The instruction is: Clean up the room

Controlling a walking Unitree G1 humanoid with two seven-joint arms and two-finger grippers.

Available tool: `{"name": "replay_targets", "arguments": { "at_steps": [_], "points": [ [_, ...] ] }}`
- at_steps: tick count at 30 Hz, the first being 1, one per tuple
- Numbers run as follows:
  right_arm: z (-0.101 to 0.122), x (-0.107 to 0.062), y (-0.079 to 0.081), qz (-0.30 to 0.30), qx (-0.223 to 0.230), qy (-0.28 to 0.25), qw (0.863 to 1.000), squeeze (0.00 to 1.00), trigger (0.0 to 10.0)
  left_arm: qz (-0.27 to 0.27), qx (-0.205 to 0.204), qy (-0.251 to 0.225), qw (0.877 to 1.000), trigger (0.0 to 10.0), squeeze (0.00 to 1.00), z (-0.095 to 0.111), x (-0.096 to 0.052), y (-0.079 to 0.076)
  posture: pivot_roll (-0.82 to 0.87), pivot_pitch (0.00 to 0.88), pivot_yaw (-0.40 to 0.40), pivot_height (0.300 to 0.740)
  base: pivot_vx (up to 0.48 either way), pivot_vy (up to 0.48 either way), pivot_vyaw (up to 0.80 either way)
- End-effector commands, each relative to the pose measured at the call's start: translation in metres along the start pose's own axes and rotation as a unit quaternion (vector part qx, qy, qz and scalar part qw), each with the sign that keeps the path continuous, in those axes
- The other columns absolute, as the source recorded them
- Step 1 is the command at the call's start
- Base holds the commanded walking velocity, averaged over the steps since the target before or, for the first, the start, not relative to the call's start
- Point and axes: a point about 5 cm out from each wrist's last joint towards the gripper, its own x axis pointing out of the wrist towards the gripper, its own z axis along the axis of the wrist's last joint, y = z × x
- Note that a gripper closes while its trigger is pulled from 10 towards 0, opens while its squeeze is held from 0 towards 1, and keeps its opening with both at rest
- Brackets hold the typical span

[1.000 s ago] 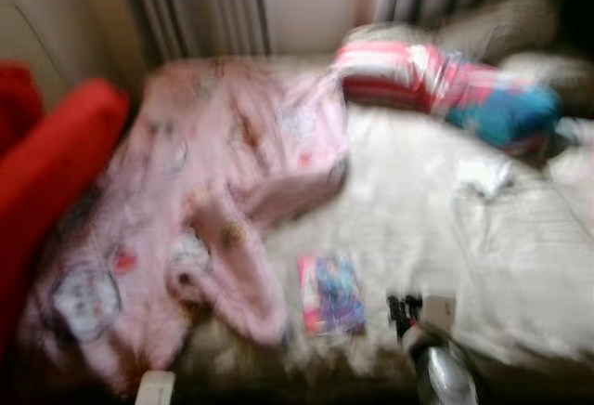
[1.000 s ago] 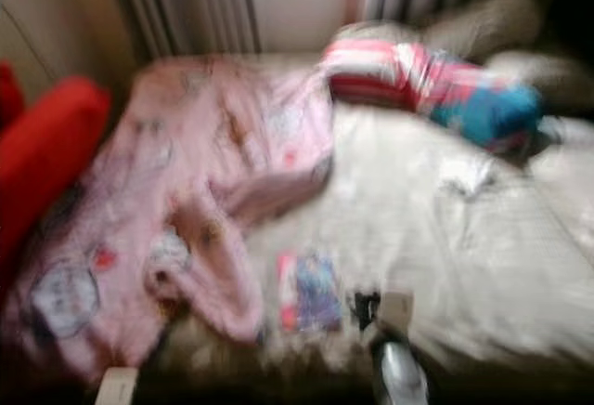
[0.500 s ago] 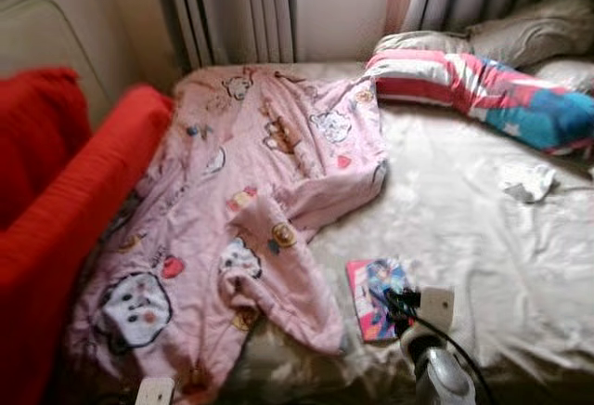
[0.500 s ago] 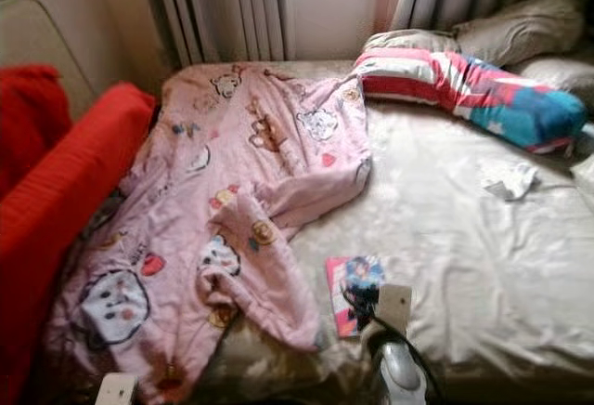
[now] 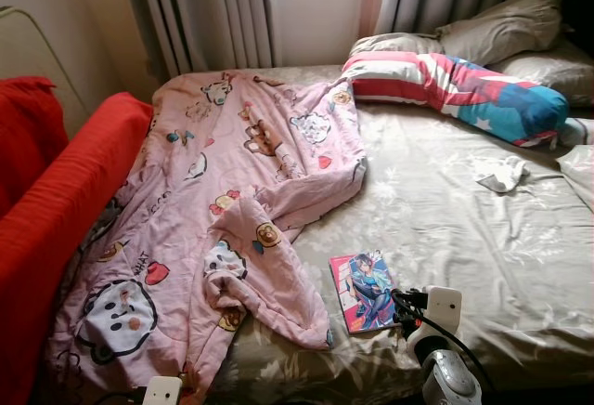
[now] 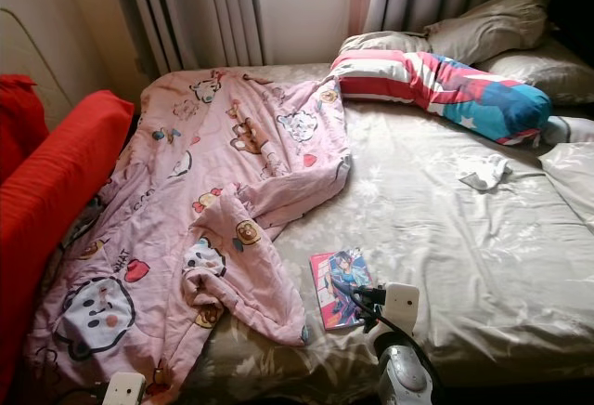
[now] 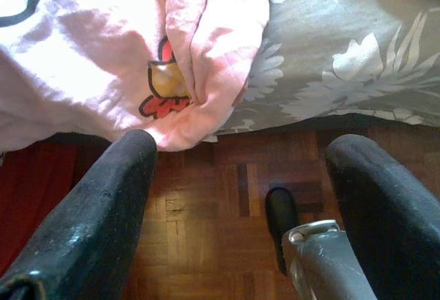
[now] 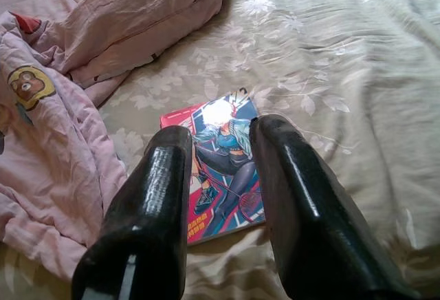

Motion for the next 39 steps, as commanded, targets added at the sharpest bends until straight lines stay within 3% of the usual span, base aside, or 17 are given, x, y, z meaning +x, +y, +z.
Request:
{"name": "replay_targets", "arguments": {
  "at_steps": [1, 20, 29, 39],
  "points": [
    [-0.007, -0.004, -0.001, -0.004, 0.003, 0.011, 1.0, 0.0, 10.0, 0.002, 0.008, 0.015, 1.0, 10.0, 0.0, -0.009, -0.005, 0.005, 0.02, 0.148, 0.053, 0.74, 0.0, -0.292, 0.0],
    [-0.008, -0.004, -0.001, -0.001, -0.002, 0.013, 1.0, 0.0, 10.0, 0.006, -0.002, 0.017, 1.0, 10.0, 0.0, -0.012, -0.006, 0.006, 0.03, 0.158, 0.046, 0.74, 0.0, -0.073, 0.0],
    [-0.007, -0.004, 0.0, -0.003, 0.004, 0.008, 1.0, 0.0, 10.0, -0.003, -0.008, -0.002, 1.0, 10.0, 0.0, -0.003, -0.001, -0.005, 0.03, 0.163, 0.044, 0.74, 0.0, 0.0, 0.0],
    [-0.007, -0.003, 0.004, 0.001, 0.004, 0.007, 1.0, 0.0, 10.0, -0.004, -0.01, -0.007, 1.0, 10.0, 0.0, -0.003, -0.002, -0.002, 0.03, 0.169, 0.044, 0.74, 0.269, 0.0, 0.0]
  ]
}}
